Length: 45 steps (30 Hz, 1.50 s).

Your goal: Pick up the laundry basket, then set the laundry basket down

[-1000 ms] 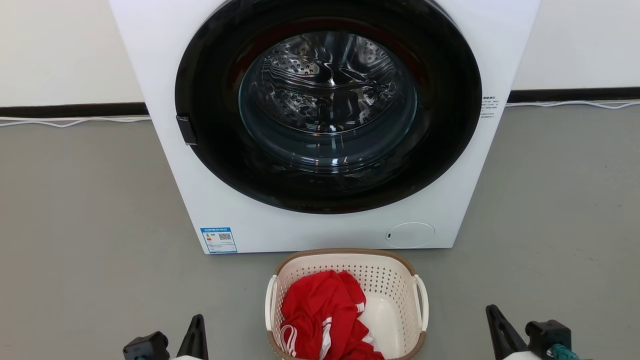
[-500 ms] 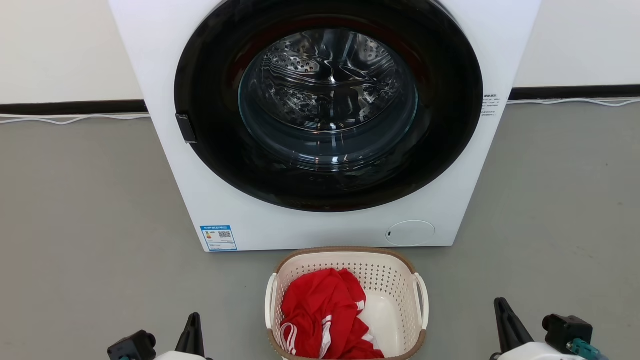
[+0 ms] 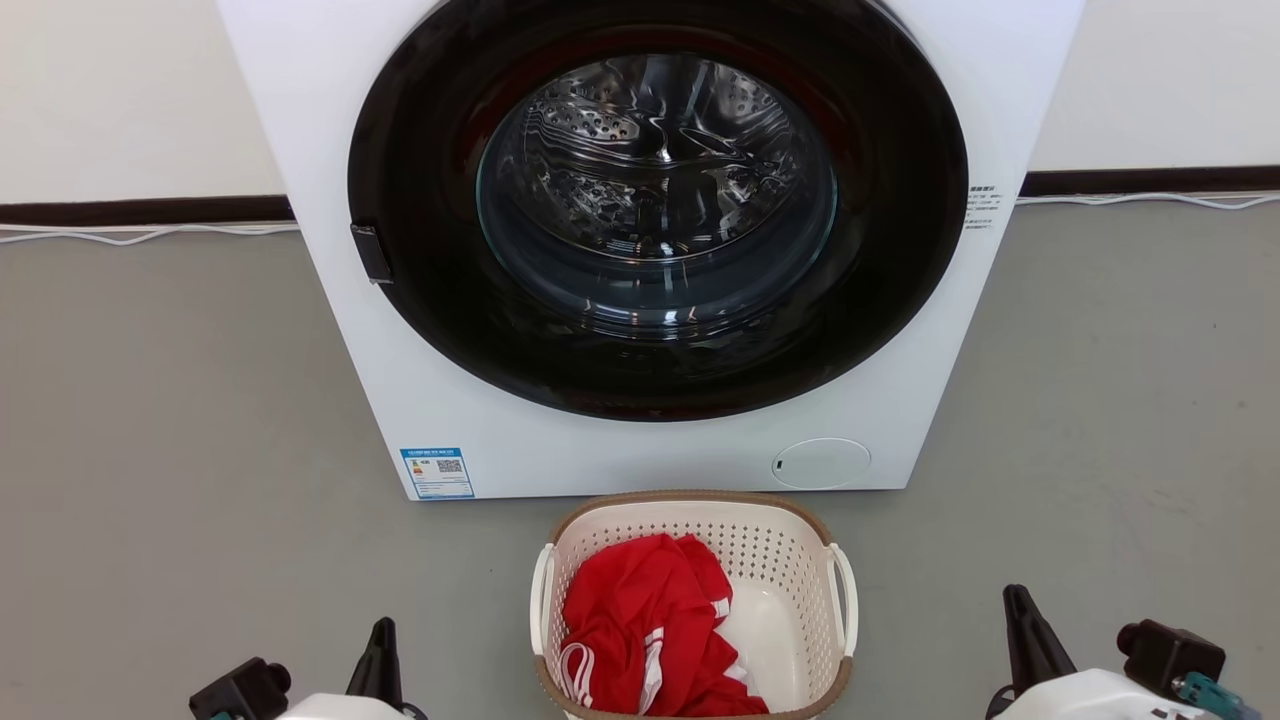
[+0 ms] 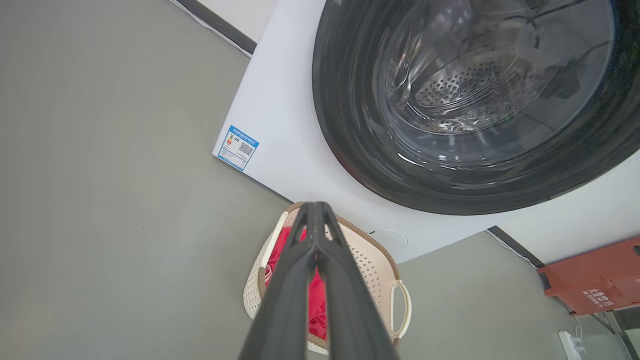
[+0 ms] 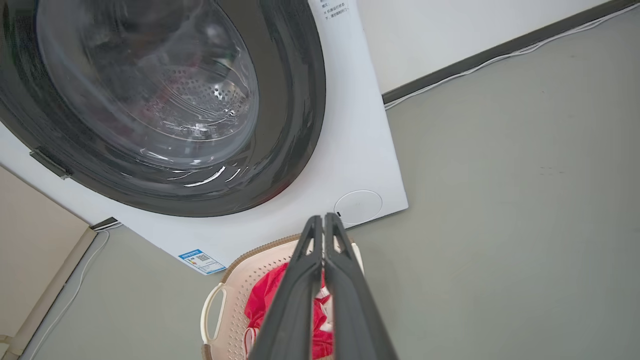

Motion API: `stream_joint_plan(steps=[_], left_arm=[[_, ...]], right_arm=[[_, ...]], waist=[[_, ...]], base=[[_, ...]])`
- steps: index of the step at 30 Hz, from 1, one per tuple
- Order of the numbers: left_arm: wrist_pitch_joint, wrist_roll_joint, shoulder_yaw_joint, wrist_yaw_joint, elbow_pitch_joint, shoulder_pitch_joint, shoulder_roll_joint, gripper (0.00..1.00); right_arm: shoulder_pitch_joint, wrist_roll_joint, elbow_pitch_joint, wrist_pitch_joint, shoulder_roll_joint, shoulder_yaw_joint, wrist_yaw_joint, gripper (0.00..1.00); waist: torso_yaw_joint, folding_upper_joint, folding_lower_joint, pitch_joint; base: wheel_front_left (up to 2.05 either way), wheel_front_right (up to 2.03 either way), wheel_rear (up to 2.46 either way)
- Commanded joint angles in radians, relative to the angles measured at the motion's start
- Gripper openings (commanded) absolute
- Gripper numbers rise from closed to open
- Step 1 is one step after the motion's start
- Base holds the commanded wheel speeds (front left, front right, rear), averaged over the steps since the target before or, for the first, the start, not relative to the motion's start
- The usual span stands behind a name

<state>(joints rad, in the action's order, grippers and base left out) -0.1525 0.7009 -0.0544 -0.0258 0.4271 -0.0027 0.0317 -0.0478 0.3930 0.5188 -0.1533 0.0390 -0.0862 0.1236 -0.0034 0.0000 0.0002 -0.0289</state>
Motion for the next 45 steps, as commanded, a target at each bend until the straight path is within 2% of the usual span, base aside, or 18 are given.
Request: stream_joint_plan(steps=[1,45], left_arm=[[0.003,0.026,0.017,0.012,-0.031,-0.049,0.005,0.00],[0.130,0.450,0.090,0.082,-0.104,-0.076,0.012,0.00]], right_arm=[[-0.040,0.032,-0.037,0.010,0.007,0.003,0.002,0.00],[-0.050,0.602,-0.151,0.133,0.009,-0.011,0.005,0.00]], waist=[[0.000,0.0000,-0.0001,0.000],[0.002,0.0000,-0.0001,0.016]], base=[[0.00,0.00,0.00],[0.00,0.00,0.00]])
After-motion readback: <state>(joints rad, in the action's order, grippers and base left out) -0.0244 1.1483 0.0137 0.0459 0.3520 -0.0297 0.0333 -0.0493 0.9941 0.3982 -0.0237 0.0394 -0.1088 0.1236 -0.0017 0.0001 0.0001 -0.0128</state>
